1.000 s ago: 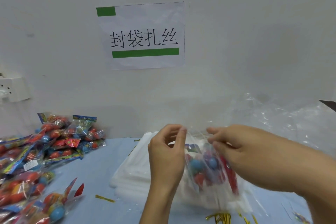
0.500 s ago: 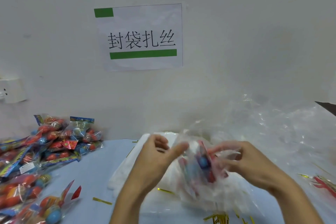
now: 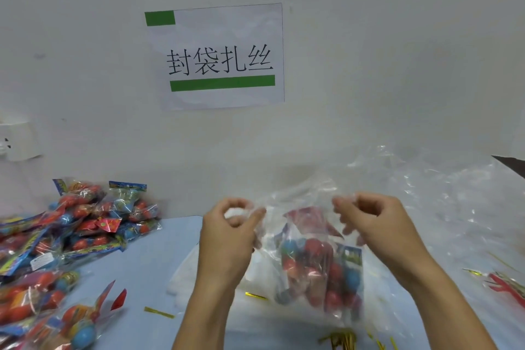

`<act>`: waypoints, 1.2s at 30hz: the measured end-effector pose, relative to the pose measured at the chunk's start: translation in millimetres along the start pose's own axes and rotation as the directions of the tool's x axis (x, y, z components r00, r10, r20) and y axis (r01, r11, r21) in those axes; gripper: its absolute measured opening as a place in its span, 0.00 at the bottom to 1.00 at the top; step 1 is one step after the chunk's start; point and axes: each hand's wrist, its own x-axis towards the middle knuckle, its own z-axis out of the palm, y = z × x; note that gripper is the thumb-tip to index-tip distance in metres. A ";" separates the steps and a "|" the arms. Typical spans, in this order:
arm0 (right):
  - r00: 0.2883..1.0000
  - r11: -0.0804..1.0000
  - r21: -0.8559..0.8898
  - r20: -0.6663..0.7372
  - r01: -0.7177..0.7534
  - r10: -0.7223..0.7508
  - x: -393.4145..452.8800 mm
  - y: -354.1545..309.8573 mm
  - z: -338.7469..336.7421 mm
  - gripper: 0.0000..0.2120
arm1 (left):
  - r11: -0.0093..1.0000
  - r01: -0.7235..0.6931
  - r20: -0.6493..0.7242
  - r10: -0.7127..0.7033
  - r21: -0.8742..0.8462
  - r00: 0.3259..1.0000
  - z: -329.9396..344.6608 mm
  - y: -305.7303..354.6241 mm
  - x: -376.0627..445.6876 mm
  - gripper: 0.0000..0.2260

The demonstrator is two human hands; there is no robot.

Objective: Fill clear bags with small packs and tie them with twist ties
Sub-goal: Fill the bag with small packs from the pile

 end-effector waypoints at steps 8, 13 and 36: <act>0.996 1.000 -0.005 0.083 -0.012 0.012 -2.7 -13.2 -7.4 0.10 | 0.996 -0.084 0.022 0.084 -0.007 0.996 0.4 11.9 -3.6 0.07; 0.986 1.000 -0.026 0.165 -0.003 0.007 -6.3 -20.9 -22.4 0.06 | 0.995 -0.099 0.086 0.097 0.015 0.991 1.8 17.0 -10.8 0.08; 0.990 0.990 0.112 -0.123 0.081 -0.067 2.4 2.1 7.5 0.11 | 0.897 -0.030 0.077 0.071 -0.442 0.995 19.9 14.3 -13.0 0.06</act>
